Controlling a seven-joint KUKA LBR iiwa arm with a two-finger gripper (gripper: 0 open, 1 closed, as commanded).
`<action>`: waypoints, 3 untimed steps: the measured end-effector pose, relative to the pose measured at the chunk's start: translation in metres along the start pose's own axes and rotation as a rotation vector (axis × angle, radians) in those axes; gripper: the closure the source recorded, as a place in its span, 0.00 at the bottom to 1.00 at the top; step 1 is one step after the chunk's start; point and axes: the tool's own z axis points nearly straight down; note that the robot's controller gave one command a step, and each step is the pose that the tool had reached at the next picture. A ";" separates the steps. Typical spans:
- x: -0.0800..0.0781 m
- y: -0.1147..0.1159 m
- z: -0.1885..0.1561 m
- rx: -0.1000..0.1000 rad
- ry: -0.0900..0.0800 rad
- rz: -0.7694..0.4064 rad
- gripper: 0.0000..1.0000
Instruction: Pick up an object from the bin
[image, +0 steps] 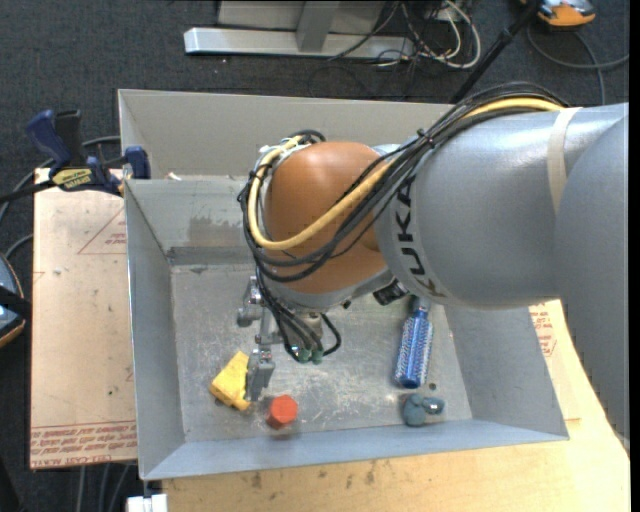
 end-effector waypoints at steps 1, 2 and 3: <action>-0.011 -0.030 0.129 -0.005 -0.016 -0.141 0.00; -0.012 -0.029 0.125 -0.005 -0.017 -0.141 1.00; -0.011 -0.029 0.127 -0.004 -0.015 -0.141 0.00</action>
Offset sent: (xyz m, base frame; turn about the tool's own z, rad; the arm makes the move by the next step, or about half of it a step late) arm 0.0075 -0.0314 -0.1305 -0.1425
